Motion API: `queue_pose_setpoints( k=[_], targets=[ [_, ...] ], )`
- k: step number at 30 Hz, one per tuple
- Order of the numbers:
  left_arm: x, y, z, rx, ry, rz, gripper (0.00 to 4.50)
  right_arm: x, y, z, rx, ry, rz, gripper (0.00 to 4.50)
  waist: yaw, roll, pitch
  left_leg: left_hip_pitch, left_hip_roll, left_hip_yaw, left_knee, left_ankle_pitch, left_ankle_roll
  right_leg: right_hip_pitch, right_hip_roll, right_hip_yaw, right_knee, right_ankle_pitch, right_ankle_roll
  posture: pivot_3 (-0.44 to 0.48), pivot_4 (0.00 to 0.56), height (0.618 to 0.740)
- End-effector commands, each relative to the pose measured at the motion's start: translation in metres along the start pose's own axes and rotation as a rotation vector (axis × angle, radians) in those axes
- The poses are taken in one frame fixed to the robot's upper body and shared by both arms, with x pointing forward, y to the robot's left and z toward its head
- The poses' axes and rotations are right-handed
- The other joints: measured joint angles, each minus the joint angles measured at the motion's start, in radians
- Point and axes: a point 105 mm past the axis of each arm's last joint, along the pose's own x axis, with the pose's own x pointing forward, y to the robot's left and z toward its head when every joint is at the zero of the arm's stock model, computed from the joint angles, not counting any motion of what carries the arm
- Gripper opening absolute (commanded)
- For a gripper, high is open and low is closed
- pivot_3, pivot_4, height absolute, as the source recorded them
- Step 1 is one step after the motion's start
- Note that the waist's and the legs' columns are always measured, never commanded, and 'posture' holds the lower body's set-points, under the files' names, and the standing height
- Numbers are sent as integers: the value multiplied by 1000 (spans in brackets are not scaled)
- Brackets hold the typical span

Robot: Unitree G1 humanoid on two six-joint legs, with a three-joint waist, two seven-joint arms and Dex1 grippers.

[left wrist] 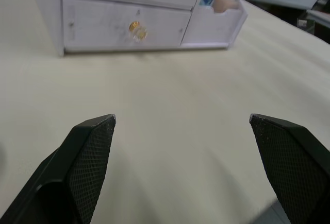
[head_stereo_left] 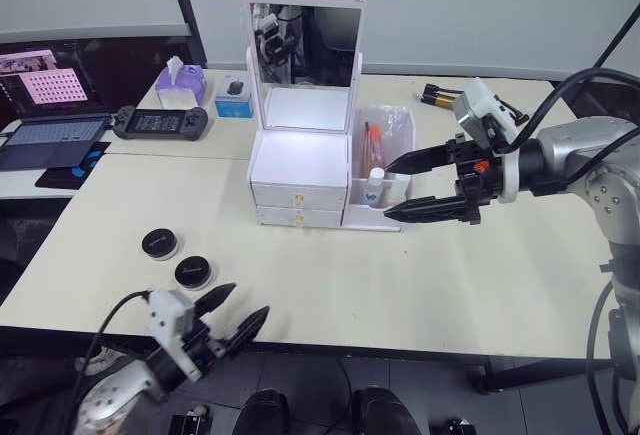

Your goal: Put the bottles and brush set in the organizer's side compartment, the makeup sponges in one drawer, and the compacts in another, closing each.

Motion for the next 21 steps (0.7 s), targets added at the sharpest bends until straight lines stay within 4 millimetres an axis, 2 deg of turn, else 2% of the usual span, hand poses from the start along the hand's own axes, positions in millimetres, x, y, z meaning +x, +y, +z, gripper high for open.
queue_pose_setpoints(
  k=[1, 6, 9, 16, 19, 21],
  targets=[
    [25, -14, 6, 1, -69, -17, 4479, -7, 7, 13, -30, 6, -3, 4500, -1, 0, 0, 0, 0, 0, 0, 0, 0, 0, 0, 0, 0, 0, 0, 0, 150, 732],
    [56, -3, 4, 46, -100, 92, 4479, -9, 10, 15, -7, 11, -12, 4500, -1, 0, 0, 0, 0, -1, 0, 0, 0, 0, 1, 0, 0, 0, 0, 0, 150, 732],
    [74, -1, 4, 70, -112, 139, 4479, -14, -1, 22, -17, -31, -93, 4500, -2, 0, 0, 0, 0, -1, 0, 0, 0, 0, 1, 0, 0, 0, 0, 0, 150, 732],
    [105, 5, 9, 123, -171, 274, 4479, -25, -5, 17, -40, -34, -178, 4500, 6, 0, 0, -1, -1, -2, 0, 0, 1, 1, 0, 0, -1, 1, 1, 0, 150, 732],
    [120, 9, 6, 130, -174, 327, 4479, -25, -7, 16, -37, -36, -201, 4500, 9, 0, 0, -1, -1, -2, 1, 0, 1, 0, 0, 0, 0, 1, 1, 0, 150, 732],
    [131, 7, -3, 141, -153, 306, 4479, -26, -5, 14, -24, -28, -186, 4500, 10, 0, 0, -1, -1, -2, 1, 0, 1, 1, 1, 0, 0, 1, 2, 0, 150, 732]
  ],
)
